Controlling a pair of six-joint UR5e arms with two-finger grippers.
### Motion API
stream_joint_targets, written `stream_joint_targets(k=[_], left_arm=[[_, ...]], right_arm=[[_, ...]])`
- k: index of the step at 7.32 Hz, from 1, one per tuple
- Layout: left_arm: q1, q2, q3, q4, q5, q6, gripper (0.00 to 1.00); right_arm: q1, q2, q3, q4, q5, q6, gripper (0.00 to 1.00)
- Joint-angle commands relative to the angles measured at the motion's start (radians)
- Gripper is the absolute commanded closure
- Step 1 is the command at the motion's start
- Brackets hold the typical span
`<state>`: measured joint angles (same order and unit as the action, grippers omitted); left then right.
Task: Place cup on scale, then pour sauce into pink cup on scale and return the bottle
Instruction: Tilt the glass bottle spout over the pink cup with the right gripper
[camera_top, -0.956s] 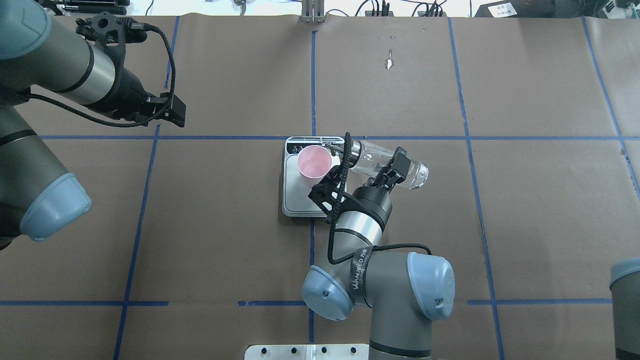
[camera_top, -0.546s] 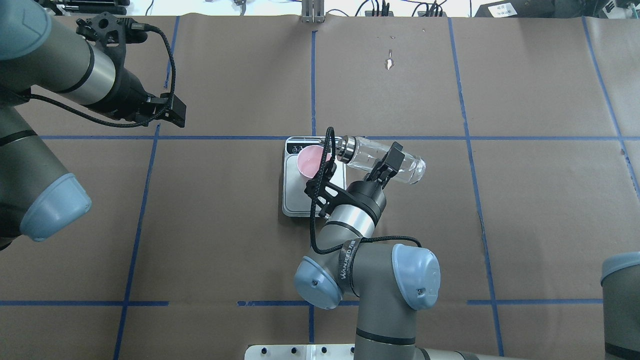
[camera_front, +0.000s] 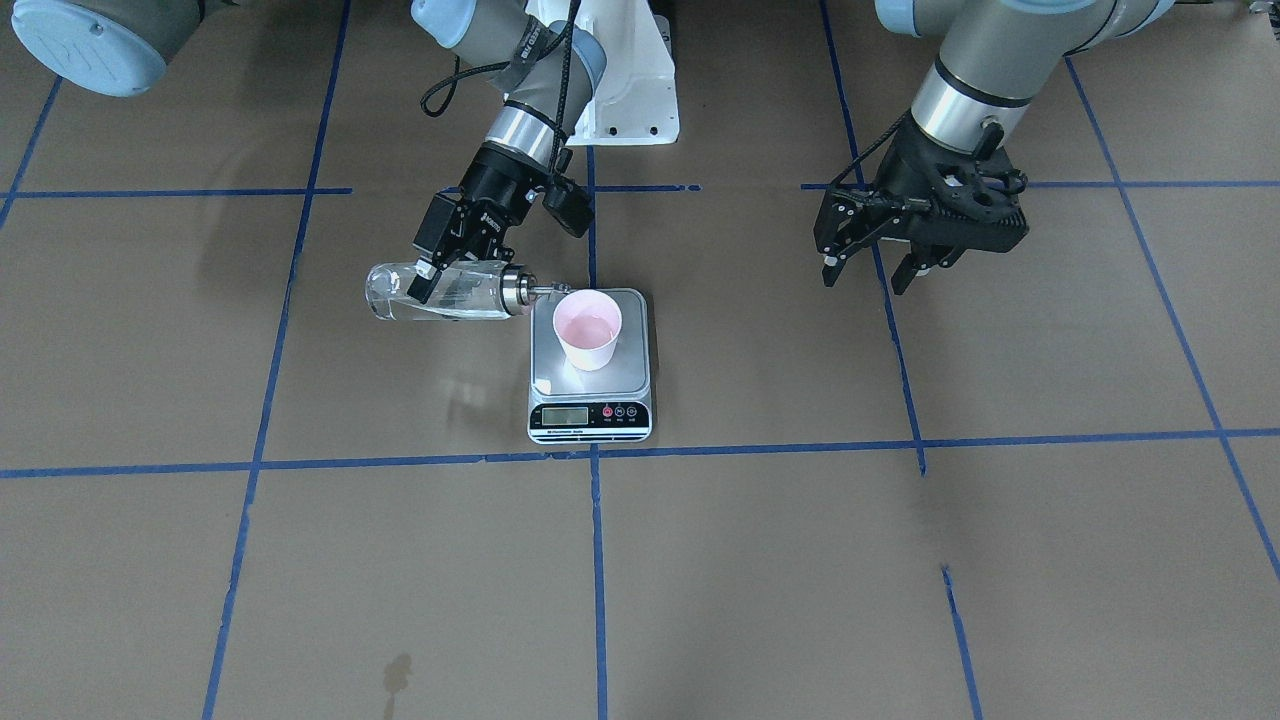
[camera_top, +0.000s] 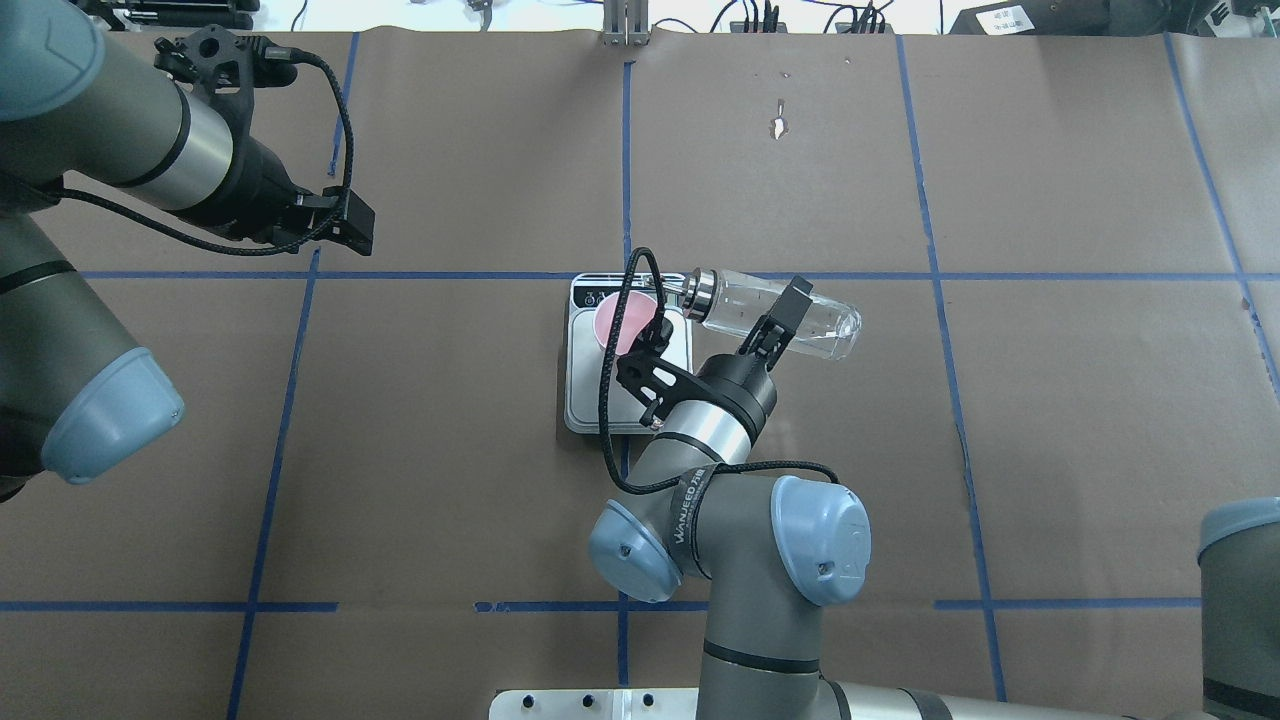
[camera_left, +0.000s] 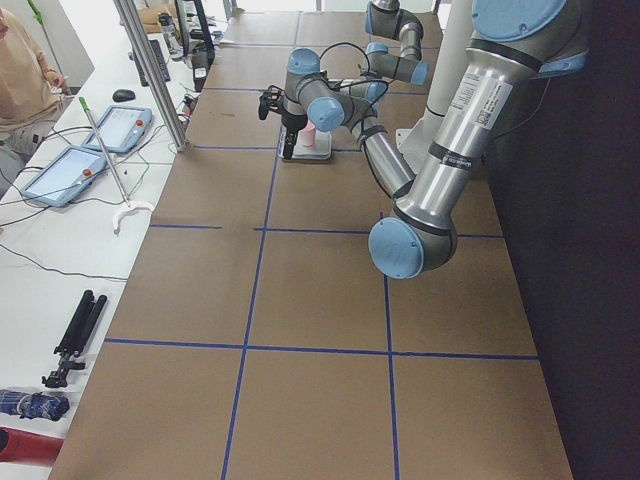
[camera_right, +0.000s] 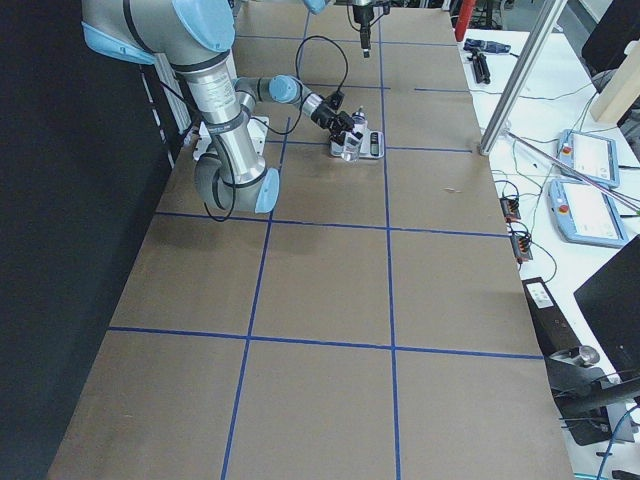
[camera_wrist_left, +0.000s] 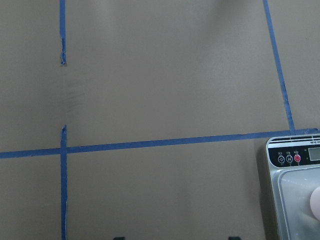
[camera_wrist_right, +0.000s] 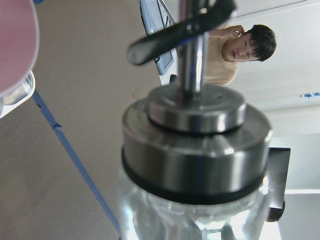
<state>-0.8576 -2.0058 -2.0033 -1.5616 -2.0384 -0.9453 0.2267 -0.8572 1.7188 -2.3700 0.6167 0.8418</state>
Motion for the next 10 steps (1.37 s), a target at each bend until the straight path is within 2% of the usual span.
stream_joint_targets(k=[1,5,8,10], left_arm=[[-0.001,0.001,0.000,0.000,-0.020,0.000,0.24],[0.000,-0.001,0.000,0.000,-0.034,-0.001,0.23],[-0.001,0.001,-0.002,0.000,-0.055,-0.004,0.23],[0.000,-0.001,-0.008,0.002,-0.057,-0.010,0.21]], right_arm=[[0.002,0.009,-0.019,-0.029,-0.002,-0.030,1.00],[0.000,0.017,-0.044,-0.070,-0.026,-0.035,1.00],[0.000,0.046,-0.047,-0.193,-0.028,-0.035,1.00],[0.000,0.058,-0.070,-0.213,-0.043,-0.036,1.00]])
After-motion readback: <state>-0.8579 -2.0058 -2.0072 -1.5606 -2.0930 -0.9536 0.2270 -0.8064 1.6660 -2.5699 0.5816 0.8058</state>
